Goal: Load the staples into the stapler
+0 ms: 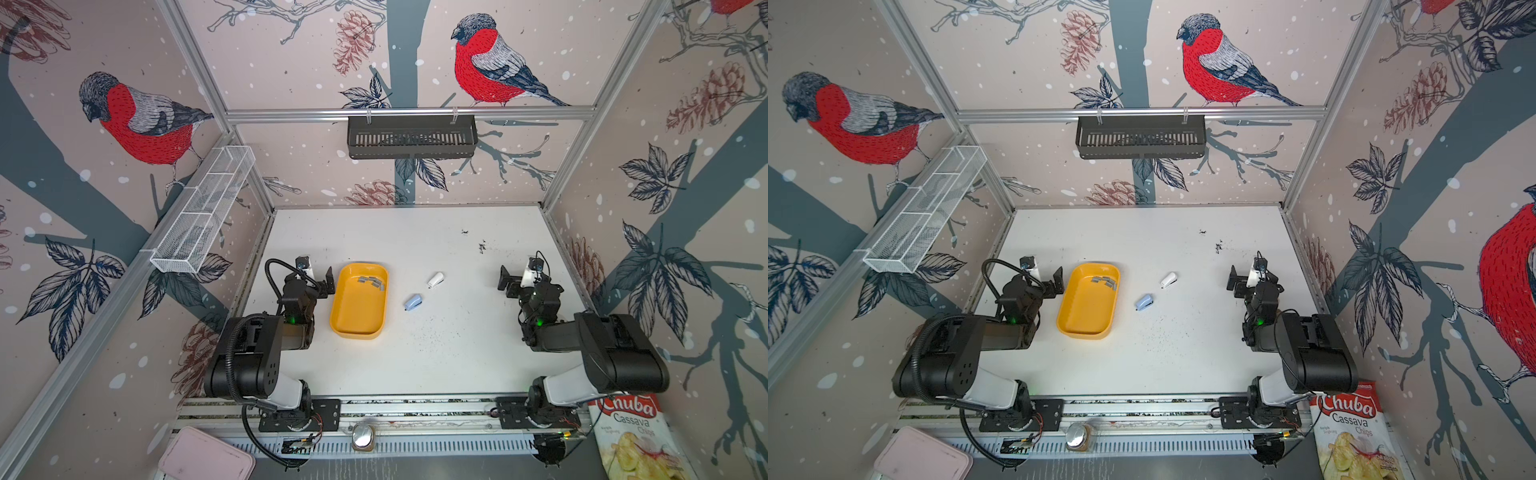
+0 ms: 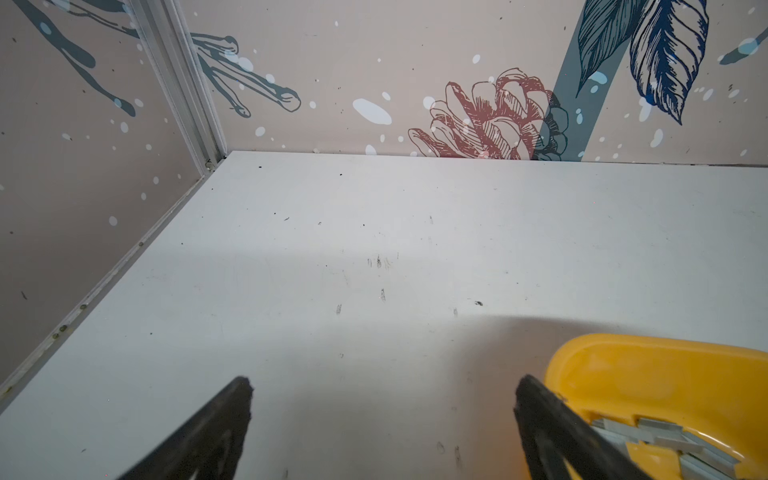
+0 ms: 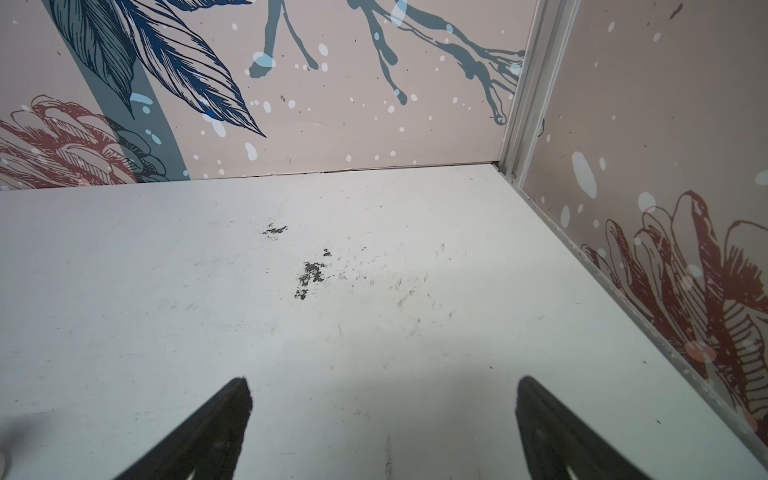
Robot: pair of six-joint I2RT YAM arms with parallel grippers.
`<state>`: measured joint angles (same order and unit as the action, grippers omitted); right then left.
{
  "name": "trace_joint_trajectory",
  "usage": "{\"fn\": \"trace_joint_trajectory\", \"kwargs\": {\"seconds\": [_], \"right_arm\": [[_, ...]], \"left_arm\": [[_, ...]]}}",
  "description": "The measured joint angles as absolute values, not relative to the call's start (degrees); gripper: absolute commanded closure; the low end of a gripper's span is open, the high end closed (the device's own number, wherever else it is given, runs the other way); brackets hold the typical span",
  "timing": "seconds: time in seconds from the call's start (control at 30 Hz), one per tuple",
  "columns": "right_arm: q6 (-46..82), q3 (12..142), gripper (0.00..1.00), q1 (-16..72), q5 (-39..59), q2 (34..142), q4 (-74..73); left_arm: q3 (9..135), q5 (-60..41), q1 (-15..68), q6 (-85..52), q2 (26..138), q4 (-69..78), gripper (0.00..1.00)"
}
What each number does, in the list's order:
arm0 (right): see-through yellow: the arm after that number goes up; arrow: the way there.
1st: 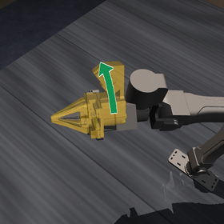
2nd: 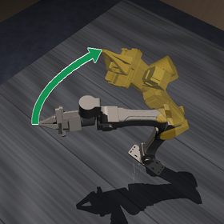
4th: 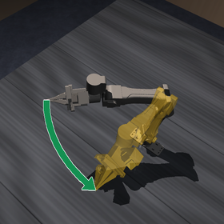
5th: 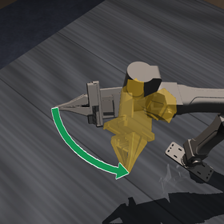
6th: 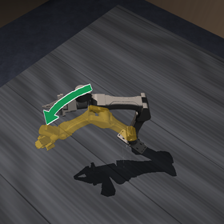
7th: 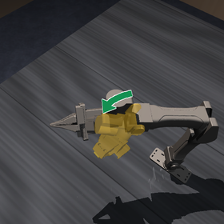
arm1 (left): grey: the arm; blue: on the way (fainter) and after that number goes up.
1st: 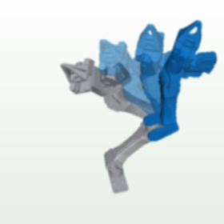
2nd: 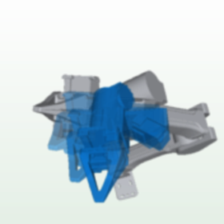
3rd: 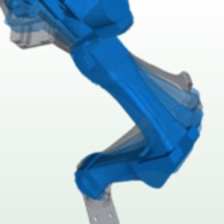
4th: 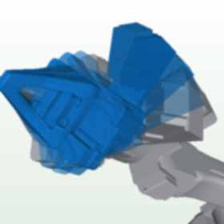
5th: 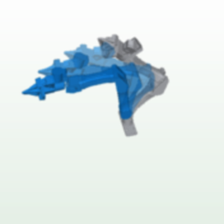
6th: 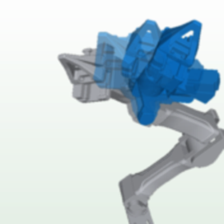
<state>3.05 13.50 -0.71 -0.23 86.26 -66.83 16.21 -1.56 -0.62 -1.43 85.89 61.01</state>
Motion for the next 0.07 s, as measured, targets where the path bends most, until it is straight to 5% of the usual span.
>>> {"fn": "trace_joint_trajectory", "kwargs": {"seconds": [0.07], "right_arm": [[3.05,13.56,0.00,-0.71,-0.23,86.24,-66.85]], "left_arm": [[16.21,-1.56,-0.62,-1.41,85.89,61.01,0.02]]}}
